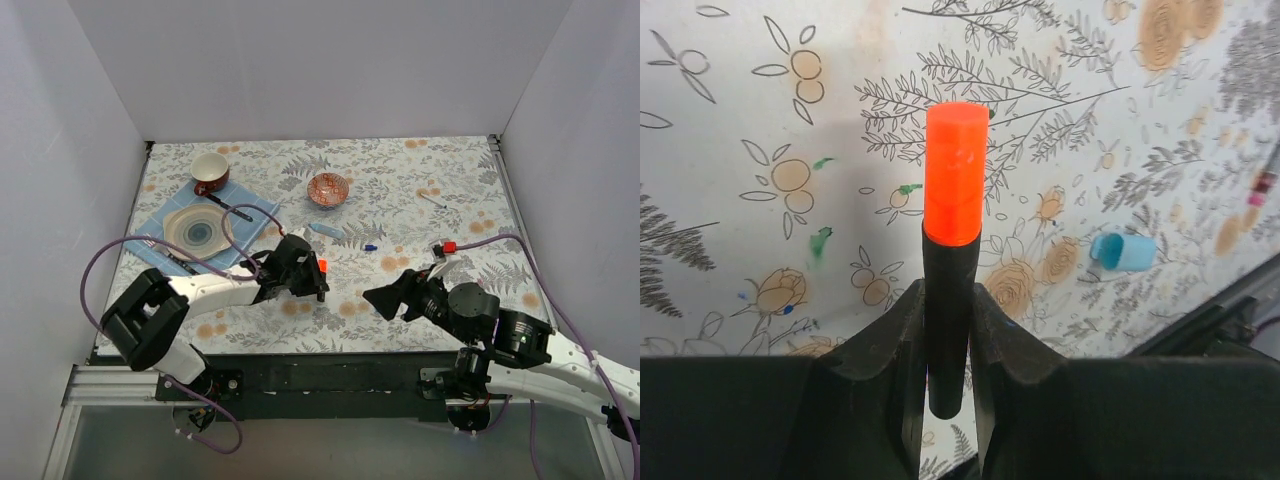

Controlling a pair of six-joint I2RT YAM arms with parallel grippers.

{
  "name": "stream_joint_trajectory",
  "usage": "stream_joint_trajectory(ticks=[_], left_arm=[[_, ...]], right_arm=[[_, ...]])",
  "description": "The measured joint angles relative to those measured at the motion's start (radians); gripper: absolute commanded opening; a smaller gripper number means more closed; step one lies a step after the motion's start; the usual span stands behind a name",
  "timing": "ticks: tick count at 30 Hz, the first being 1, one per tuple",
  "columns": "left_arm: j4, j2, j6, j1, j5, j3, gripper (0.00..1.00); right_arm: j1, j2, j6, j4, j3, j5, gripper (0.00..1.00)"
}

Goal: Insert the pens into the pen caps

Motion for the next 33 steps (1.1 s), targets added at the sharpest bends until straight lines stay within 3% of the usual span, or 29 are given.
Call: stream_joint_trajectory(ticks=[6,13,20,24,27,31,33], left_arm=[[-0.1,0.13,-0.054,-0.1,-0.124,0.1,0.06],[-0.214,0.16,-0.124,-0.134,-0.212,0.145,0.22],[-0.291,0.137,-0.158,-0.148,-0.215,0.159,0.48],[-0.327,0.08,-0.15,-0.148,-0.213,0.162,0.67],[-0.362,0.029,-0.127,-0.148,-0.218,0.199,0.75],[-0.379,-0.029,-0.08,-0.148,-0.259,0.263,0.98],[-0.387,-0.072,-0.059,-0.148,-0.304,0.268,0.98]], right_arm=[[0.0,0.031,0.019,-0.017,-0.06,-0.023,0.8],[0.0,0.058,0.029,-0.027,-0.063,-0.048,0.8],[0.0,0.047,0.058,-0.04,-0.097,-0.053,0.8],[0.0,0.028,0.085,-0.058,-0.119,-0.055,0.79],[0.0,0.029,0.109,-0.085,-0.119,-0.044,0.78],[0.0,0.045,0.141,-0.146,-0.119,-0.014,0.78],[0.0,0.068,0.157,-0.181,-0.119,0.004,0.78]])
